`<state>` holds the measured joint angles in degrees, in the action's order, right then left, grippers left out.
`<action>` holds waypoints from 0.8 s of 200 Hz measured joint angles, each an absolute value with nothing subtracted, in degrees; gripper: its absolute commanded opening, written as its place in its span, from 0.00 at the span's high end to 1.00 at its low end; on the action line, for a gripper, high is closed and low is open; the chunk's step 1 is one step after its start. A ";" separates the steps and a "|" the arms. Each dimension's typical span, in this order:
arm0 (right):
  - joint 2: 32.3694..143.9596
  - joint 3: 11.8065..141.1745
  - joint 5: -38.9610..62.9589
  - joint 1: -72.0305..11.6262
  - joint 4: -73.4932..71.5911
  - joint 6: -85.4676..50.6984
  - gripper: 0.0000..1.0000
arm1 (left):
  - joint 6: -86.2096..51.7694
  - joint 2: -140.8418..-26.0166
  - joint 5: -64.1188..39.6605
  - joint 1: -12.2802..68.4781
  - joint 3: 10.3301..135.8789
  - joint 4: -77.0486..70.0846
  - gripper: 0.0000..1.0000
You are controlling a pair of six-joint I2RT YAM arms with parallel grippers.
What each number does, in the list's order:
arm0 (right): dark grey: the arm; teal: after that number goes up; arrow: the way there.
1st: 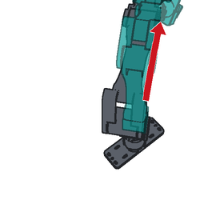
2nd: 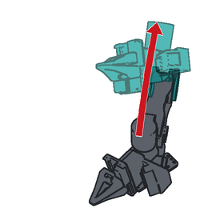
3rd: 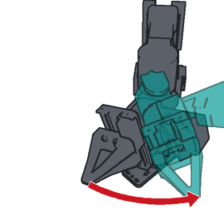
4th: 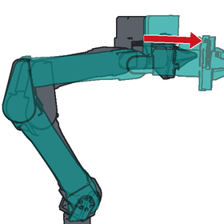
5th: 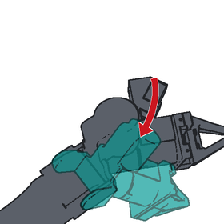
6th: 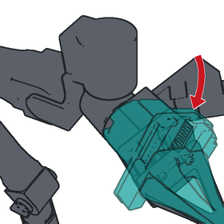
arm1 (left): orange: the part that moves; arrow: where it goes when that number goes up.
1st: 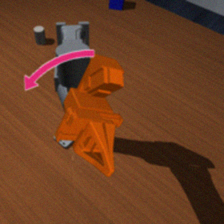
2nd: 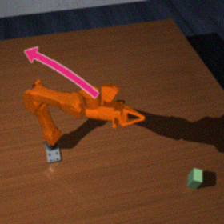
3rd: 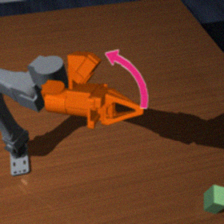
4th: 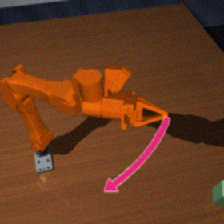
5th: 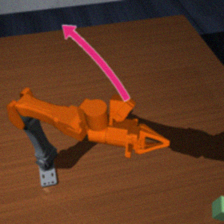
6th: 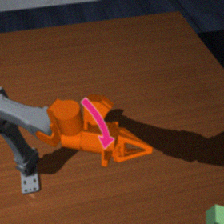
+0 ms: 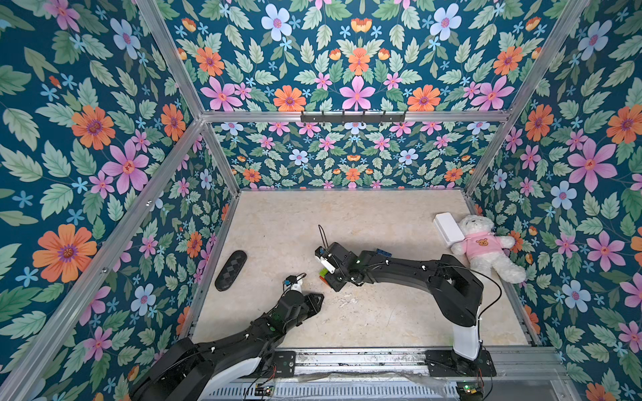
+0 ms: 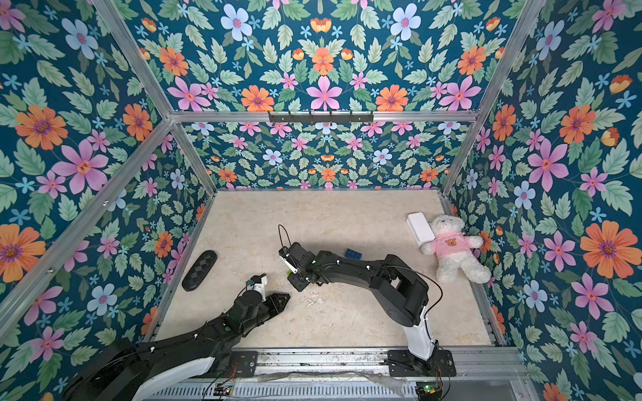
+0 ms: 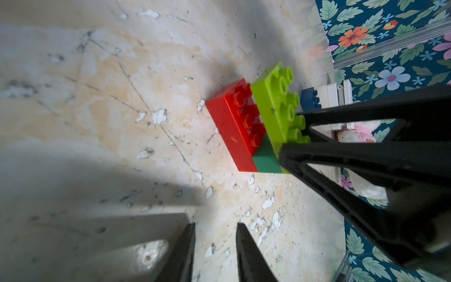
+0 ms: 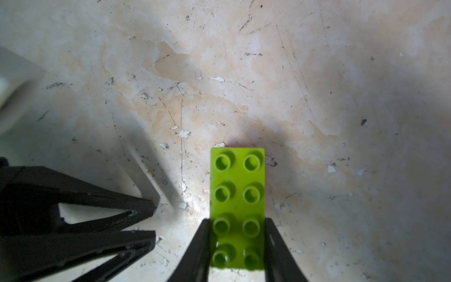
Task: Assemble the number 5 with lego
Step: Assemble the lego brick with the lego brick.
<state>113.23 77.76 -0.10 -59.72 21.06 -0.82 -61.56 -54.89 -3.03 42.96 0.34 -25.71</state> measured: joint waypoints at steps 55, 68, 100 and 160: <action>112.77 76.16 -0.23 -59.72 18.92 -1.21 0.80 | -61.54 -55.29 -2.98 42.96 0.34 -25.82 0.67; 112.75 76.23 -0.32 -59.72 18.79 -1.50 0.78 | -61.54 -55.48 -2.98 42.96 0.34 -26.09 0.67; 112.27 76.95 -0.54 -59.75 19.27 -1.80 0.73 | -61.54 -55.61 -2.96 42.96 0.34 -26.37 0.67; 112.18 77.38 -1.32 -59.83 19.94 -2.83 0.66 | -61.54 -54.83 -2.90 42.96 0.34 -25.71 0.67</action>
